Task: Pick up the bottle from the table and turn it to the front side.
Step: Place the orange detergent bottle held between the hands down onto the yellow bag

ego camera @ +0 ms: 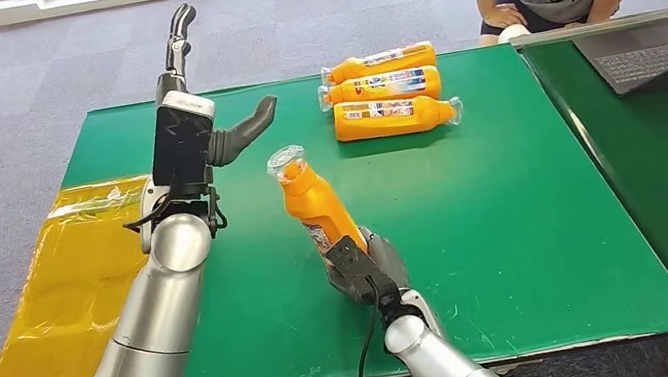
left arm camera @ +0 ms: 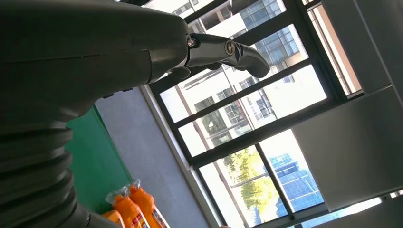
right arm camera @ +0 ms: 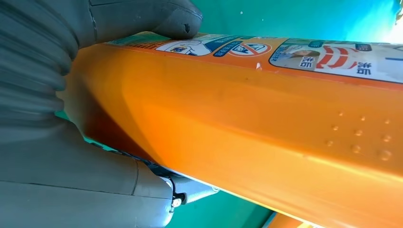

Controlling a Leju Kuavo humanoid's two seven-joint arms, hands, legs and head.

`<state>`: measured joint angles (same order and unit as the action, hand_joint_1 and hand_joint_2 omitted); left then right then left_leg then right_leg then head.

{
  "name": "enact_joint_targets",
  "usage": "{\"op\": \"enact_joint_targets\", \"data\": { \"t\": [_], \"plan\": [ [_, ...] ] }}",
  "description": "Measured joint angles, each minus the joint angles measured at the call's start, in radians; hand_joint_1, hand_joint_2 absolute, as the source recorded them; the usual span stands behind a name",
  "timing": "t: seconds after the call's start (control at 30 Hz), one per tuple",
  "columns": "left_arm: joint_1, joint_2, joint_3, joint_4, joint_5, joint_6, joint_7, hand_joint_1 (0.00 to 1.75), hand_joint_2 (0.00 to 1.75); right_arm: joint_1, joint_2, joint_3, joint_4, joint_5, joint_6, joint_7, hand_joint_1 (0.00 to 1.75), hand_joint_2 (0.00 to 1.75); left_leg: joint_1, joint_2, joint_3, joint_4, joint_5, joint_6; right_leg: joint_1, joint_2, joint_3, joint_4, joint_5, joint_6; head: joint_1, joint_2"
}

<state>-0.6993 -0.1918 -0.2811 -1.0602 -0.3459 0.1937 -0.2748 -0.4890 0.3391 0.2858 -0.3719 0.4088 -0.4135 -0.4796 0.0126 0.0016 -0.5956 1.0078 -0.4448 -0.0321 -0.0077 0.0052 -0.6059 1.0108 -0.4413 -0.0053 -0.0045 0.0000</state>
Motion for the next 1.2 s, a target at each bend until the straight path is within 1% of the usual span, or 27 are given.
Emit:
{"op": "enact_joint_targets", "data": {
  "t": [0.17,0.23,0.27,0.33,0.4,0.47,0.5,0.63,0.73,0.93,1.2],
  "plan": [
    [-0.004,0.004,0.0,0.024,-0.002,0.0,-0.002,0.0,1.75,0.0,0.0,-0.003,0.0,0.002,0.0,0.0,1.75,1.75,0.0,0.0,0.0,0.0,0.0,0.0,0.0,0.0,0.0,0.0,0.0,0.0,0.0,0.0],
    [-0.006,0.006,-0.001,0.031,-0.002,-0.02,0.008,0.0,1.75,0.0,0.0,-0.004,0.0,0.003,0.001,0.001,1.75,1.75,0.0,0.0,0.0,0.0,0.0,0.0,0.0,0.0,0.0,0.0,0.0,0.0,0.0,0.0],
    [-0.008,0.007,-0.001,0.036,-0.002,-0.051,0.018,0.0,1.75,0.0,0.0,-0.005,0.0,0.005,0.004,0.001,1.75,1.75,0.0,0.0,0.0,0.0,0.0,0.0,0.0,0.0,0.0,0.0,0.0,0.0,0.0,0.0],
    [-0.017,0.009,-0.002,0.061,-0.001,-0.151,0.038,0.0,1.75,0.0,0.0,-0.007,0.0,0.01,0.013,0.002,1.75,1.75,0.0,-0.001,0.0,0.0,0.0,0.0,0.0,0.0,0.0,0.0,0.0,0.0,0.0,0.0],
    [-0.031,0.01,-0.003,0.115,0.001,-0.252,0.033,0.0,1.75,0.0,0.0,-0.01,0.0,0.018,0.021,0.003,1.75,1.75,0.0,0.0,0.0,0.0,0.0,0.0,0.0,0.0,0.001,0.0,0.0,0.0,0.0,0.0],
    [-0.044,0.011,-0.003,0.182,0.002,-0.31,0.017,0.0,1.75,0.0,0.0,-0.01,0.001,0.028,0.014,0.0,1.75,1.75,0.0,0.0,0.0,0.0,0.0,0.0,0.0,0.0,0.0,0.0,0.0,0.0,0.0,0.0],
    [-0.05,0.011,-0.003,0.21,0.002,-0.323,0.009,0.0,1.75,0.002,0.0,-0.011,0.001,0.033,-0.001,-0.008,1.75,1.75,0.0,0.0,0.0,0.0,0.0,0.0,0.0,0.0,0.0,0.0,0.0,0.0,0.0,0.0],
    [-0.069,0.012,-0.003,0.287,0.002,-0.358,-0.005,0.0,1.75,0.013,0.001,-0.026,-0.004,0.029,-0.118,-0.103,1.75,1.75,0.0,-0.002,-0.001,0.0,0.001,0.001,0.0,-0.001,0.0,0.0,0.001,0.0,0.0,0.0],
    [-0.082,0.011,-0.003,0.322,-0.001,-0.37,-0.006,0.0,1.75,0.021,0.001,-0.044,-0.029,0.019,-0.168,-0.156,1.75,1.75,0.0,-0.002,-0.001,0.0,0.001,0.001,0.0,-0.001,-0.001,0.0,0.0,0.0,0.0,0.0],
    [-0.111,0.001,-0.003,0.37,-0.004,-0.371,-0.011,0.0,1.75,0.046,0.001,-0.062,-0.074,0.016,-0.181,-0.168,1.75,1.75,0.0,-0.002,-0.002,0.0,0.001,0.001,0.0,-0.001,-0.001,0.0,0.0,0.0,0.0,0.0],
    [-0.124,-0.004,-0.003,0.396,-0.004,-0.371,-0.012,0.0,1.75,0.056,0.001,-0.068,-0.09,0.016,-0.181,-0.168,1.75,1.75,0.0,-0.002,-0.002,0.0,0.001,0.001,0.0,-0.001,-0.001,0.0,0.0,0.0,0.0,0.0]
  ]
}}
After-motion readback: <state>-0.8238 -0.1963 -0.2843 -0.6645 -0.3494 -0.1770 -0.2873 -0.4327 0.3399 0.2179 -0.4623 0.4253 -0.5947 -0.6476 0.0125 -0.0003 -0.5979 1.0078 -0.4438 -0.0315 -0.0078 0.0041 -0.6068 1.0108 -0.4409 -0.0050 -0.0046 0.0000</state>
